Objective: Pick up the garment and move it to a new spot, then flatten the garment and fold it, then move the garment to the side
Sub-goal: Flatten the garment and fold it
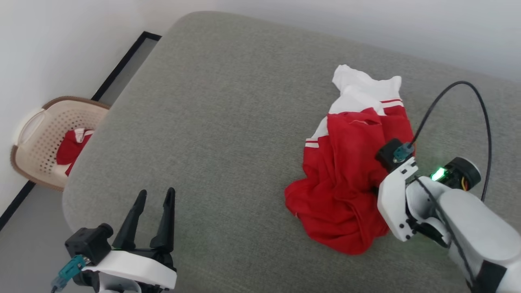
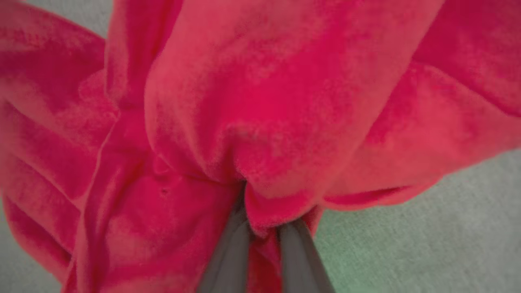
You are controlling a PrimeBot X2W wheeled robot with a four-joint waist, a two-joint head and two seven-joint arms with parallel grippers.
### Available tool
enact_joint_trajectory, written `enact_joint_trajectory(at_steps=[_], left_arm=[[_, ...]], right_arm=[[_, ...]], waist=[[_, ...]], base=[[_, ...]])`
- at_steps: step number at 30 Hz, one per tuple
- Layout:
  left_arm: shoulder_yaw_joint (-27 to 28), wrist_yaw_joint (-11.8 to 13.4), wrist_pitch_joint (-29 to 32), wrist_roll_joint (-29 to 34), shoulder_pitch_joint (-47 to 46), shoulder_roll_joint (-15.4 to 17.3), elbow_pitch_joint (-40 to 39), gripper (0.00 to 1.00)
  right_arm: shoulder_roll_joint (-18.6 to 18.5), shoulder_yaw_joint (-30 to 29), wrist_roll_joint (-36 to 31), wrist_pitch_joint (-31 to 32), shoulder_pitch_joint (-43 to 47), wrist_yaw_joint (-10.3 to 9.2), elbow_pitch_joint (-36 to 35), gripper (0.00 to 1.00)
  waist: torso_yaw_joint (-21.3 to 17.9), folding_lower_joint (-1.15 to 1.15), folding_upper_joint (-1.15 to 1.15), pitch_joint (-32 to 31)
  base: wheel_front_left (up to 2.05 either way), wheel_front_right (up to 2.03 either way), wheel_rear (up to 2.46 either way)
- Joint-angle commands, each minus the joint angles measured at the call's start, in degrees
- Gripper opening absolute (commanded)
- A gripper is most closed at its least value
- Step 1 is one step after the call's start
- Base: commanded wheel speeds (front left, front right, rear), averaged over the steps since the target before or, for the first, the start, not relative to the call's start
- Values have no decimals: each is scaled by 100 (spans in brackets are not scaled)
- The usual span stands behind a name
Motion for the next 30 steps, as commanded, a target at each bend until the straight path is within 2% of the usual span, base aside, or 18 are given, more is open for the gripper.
enact_joint_trajectory(at_steps=[1,9,11,13,14,18,23,24,25,26,30], left_arm=[[74,-18,-29,-37,38,30,5,100],[295,-18,-28,-34,154,152,-76,100],[318,-18,-28,-30,169,168,-84,100],[349,-18,-29,-9,172,221,-114,100],[349,-18,-29,-9,172,221,-114,100],[353,-18,-29,-22,139,259,-136,100],[329,-18,-29,-88,75,305,-117,100],[306,-18,-29,-104,53,314,-107,100],[291,-18,-29,-118,35,333,-88,100],[278,-18,-29,-146,16,358,-63,100],[100,-18,-29,-282,-83,531,18,100]], right_arm=[[-180,-34,119,-80,-18,-8,-121,0],[-723,-664,455,-28,708,-5,-1342,0],[-756,-789,495,22,879,-5,-1503,0],[-847,-1286,488,214,1427,-4,-1979,0],[-847,-1286,488,214,1427,-4,-1979,0],[-794,-1938,382,583,2275,-5,-2618,0],[-517,-2483,101,918,3063,-5,-3205,0],[-434,-2540,46,920,3156,-5,-3233,3],[-340,-2598,-1,884,3213,-5,-3228,42],[-285,-2653,-98,837,3234,-5,-3197,100],[14,-2855,-274,585,3301,-5,-3066,100]], waist=[[-146,0,0,-67],[-662,0,0,-226],[-718,0,0,-237],[-865,0,0,-255],[-865,0,0,-255],[-1004,0,0,-246],[-1138,0,0,-214],[-1152,0,0,-211],[-1175,0,0,-213],[-1198,0,0,-219],[-1284,0,0,-272]], base=[[0,0,0],[0,0,0],[0,0,0],[0,0,0],[0,0,0],[0,0,0],[0,0,0],[0,0,0],[0,0,0],[0,0,0],[0,0,0]])
